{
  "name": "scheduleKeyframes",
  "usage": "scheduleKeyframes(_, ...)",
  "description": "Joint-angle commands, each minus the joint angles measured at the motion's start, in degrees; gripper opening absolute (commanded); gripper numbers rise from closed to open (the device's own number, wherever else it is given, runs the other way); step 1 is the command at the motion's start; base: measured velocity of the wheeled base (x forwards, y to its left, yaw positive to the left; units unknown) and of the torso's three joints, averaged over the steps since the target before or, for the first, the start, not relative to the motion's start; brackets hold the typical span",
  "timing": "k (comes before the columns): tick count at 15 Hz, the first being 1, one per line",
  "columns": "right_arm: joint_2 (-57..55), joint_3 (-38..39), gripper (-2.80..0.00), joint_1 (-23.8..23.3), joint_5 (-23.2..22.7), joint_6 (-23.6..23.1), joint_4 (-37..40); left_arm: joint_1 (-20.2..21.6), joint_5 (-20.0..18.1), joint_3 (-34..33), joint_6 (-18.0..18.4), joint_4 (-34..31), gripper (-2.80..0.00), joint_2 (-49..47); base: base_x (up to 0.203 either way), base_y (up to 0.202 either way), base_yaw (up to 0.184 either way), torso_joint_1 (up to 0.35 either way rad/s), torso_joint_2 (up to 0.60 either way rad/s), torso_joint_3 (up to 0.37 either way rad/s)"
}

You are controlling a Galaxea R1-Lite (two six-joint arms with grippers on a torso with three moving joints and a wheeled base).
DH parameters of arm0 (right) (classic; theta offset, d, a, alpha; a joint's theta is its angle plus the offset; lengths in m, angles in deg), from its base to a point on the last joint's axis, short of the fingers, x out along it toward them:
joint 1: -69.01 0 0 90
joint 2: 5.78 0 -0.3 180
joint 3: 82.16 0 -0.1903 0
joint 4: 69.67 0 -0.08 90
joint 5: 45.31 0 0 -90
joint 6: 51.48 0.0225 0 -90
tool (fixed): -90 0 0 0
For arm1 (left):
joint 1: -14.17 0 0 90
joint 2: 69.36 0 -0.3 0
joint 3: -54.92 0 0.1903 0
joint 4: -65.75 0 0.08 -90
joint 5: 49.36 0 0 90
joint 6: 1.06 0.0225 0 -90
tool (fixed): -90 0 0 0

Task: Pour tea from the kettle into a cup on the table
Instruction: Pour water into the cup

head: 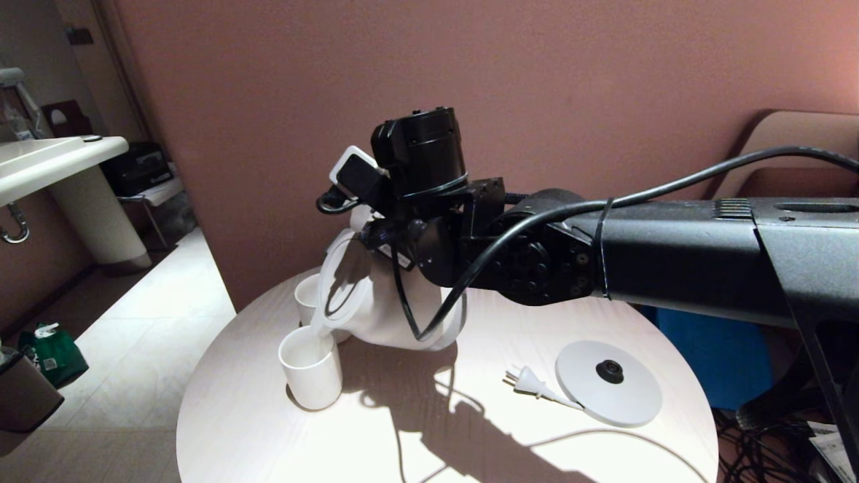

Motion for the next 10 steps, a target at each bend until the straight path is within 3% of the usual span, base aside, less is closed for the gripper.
scheduleKeyframes(1, -0.09, 0.06, -2.8, 0.02, 0.2, -0.31, 0.05, 0.01, 0.0, 0.0, -0.02, 0.01, -2.8, -0.06, 0.0, 0.0, 0.0, 0.0, 0.0, 0.0)
scheduleKeyframes(10, -0.45, 0.15, -2.8, 0.02, 0.46, -0.67, 0.13, 0.01, 0.0, 0.0, -0.02, 0.01, -2.8, -0.06, 0.0, 0.0, 0.0, 0.0, 0.0, 0.0)
